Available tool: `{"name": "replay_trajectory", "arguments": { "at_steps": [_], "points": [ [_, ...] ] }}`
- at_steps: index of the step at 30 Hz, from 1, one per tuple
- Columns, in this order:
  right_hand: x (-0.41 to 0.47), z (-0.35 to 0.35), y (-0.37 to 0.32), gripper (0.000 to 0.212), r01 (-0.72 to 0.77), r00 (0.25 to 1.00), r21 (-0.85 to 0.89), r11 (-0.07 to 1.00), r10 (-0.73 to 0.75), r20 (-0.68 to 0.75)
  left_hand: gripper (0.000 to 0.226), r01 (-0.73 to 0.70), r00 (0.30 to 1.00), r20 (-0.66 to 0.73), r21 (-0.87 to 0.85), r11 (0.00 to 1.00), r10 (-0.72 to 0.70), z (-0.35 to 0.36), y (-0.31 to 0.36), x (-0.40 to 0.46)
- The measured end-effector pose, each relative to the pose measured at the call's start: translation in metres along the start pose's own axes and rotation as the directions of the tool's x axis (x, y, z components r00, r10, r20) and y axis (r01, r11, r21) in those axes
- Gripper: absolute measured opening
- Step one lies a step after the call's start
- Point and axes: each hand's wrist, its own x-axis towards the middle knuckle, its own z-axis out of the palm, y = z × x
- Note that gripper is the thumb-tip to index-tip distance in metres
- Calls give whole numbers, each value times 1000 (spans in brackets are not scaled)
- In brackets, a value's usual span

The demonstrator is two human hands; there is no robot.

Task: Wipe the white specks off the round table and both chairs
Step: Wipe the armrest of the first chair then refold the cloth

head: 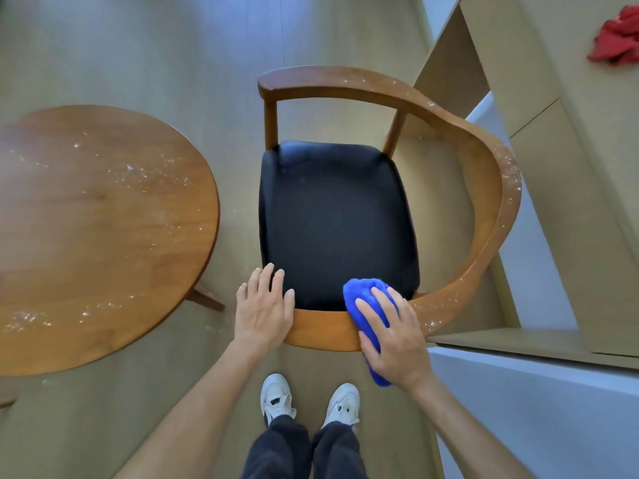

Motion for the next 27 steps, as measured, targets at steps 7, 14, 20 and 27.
{"name": "replay_trajectory", "arguments": {
  "at_steps": [7, 14, 20, 27],
  "points": [
    [6, -16, 51, 45, -369, 922, 36, 929, 370, -113, 50, -9, 1000, -15, 4, 1000, 9, 22, 15, -1],
    [6, 21, -69, 41, -173, 974, 65, 983, 181, -138, 49, -46, 989, -140, 36, 998, 51, 31, 34, 6],
    [-9, -5, 76, 39, 190, 980, 12, 982, -189, -69, 49, -96, 976, -186, 80, 992, 110, 43, 72, 15],
    [35, -27, 194, 36, -160, 976, -88, 983, 144, -163, 55, -71, 992, -99, 113, 991, 83, 54, 116, 20]
  ]
}}
